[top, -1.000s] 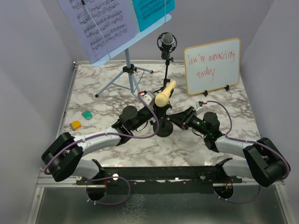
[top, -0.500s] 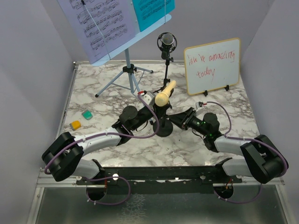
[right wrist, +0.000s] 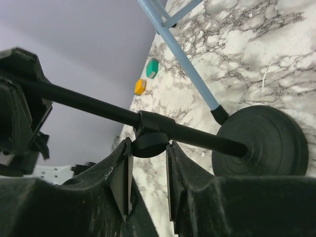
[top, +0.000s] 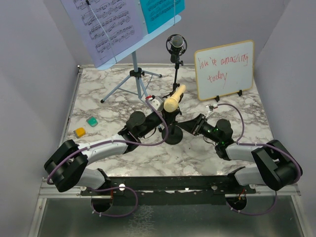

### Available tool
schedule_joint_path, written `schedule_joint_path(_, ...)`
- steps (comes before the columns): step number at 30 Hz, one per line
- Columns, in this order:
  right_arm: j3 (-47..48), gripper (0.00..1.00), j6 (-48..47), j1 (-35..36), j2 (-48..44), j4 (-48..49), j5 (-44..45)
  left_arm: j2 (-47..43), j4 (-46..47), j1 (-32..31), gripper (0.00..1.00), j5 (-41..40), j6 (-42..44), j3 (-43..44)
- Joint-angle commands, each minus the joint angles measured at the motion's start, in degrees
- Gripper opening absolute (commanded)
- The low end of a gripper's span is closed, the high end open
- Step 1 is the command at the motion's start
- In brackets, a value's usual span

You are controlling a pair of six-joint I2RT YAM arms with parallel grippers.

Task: Pack up the instrument practice props
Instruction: Unscrew the knob on the microphone stand.

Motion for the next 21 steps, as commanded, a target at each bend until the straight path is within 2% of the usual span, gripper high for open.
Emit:
schedule_joint_path(1, -1.25, 0.01, -13.73, 0.98, 1.67, -1.11, -4.46, 0.67, -7.26, -0.6, 0.0, 4.83, -3.18, 1.61)
schedule_joint_path(10, -2.87, 0.01, -31.38, 1.05, -2.97, -5.51, -3.38, 1.36, -11.85, -0.54, 0.0, 4.64, -2.97, 3.43)
schedule_joint_path(13, -4.81, 0.0, -39.45, 1.5, -6.84, -4.69, -1.75, 1.4, -12.84, -0.42, 0.0, 4.75, -2.83, 3.82)
schedule_joint_path(16, -5.24, 0.02, -42.89, 1.51, -11.82, -7.56, 0.12, 1.35, -13.25, -0.42, 0.0, 5.01, -2.13, 3.88)
schedule_joint_path(19, -2.59, 0.24, -40.15, 1.51, -15.98, -15.79, 0.95, 1.09, -13.27, -0.37, 0.0, 5.26, -0.73, 3.53)
schedule_joint_path(21, -1.16, 0.38, -34.48, 1.51, -17.82, -20.23, 2.2, 0.84, -13.27, -0.36, 0.0, 5.51, 0.13, 3.29)
